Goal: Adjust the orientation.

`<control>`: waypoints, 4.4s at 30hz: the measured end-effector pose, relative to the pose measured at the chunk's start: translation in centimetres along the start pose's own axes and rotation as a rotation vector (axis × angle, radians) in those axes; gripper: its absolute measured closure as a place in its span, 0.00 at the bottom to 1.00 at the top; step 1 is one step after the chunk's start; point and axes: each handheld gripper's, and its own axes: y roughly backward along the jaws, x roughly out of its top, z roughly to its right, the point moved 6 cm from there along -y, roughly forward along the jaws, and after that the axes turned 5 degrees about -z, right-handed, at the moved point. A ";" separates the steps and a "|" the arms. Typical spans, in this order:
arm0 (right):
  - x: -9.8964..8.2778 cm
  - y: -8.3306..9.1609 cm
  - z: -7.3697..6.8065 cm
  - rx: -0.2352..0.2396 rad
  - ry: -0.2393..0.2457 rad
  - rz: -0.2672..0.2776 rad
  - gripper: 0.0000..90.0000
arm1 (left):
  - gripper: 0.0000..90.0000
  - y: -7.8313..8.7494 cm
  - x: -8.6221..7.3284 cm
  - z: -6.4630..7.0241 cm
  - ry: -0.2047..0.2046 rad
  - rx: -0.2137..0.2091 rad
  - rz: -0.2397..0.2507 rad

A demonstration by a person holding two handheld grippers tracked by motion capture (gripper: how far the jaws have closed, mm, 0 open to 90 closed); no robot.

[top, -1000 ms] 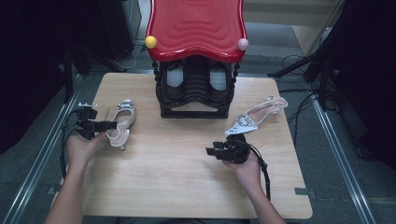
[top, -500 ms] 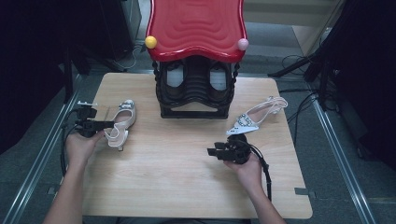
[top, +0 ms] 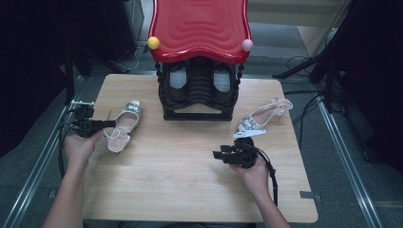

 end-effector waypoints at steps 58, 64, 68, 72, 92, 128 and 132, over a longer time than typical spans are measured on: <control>-0.7 0.9 0.3 -0.046 -0.022 0.024 0.58 | 0.97 -5.1 -5.1 18.8 -0.379 -0.328 -0.175; -1.3 0.9 0.1 -0.054 -0.021 0.019 0.58 | 0.96 -7.2 -5.4 20.2 -0.390 -0.335 -0.175; -1.4 0.6 -0.4 -0.051 -0.023 0.012 0.58 | 0.96 -8.1 -5.3 19.7 -0.362 -0.319 -0.196; -1.4 -0.1 -0.7 -0.049 -0.010 -0.003 0.58 | 0.93 -8.1 -5.5 19.4 -0.391 -0.285 -0.205; -0.7 -2.0 -1.8 -0.024 0.035 -0.043 0.63 | 0.90 -2.4 -4.5 15.8 -0.379 -0.299 -0.151; 1.6 -5.7 -2.1 -0.001 0.015 0.025 1.00 | 0.93 -4.9 -9.8 19.0 -0.444 -0.322 -0.271; 1.7 -5.6 -2.2 -0.046 0.027 0.034 1.00 | 0.90 -5.0 -9.9 19.1 -0.449 -0.333 -0.280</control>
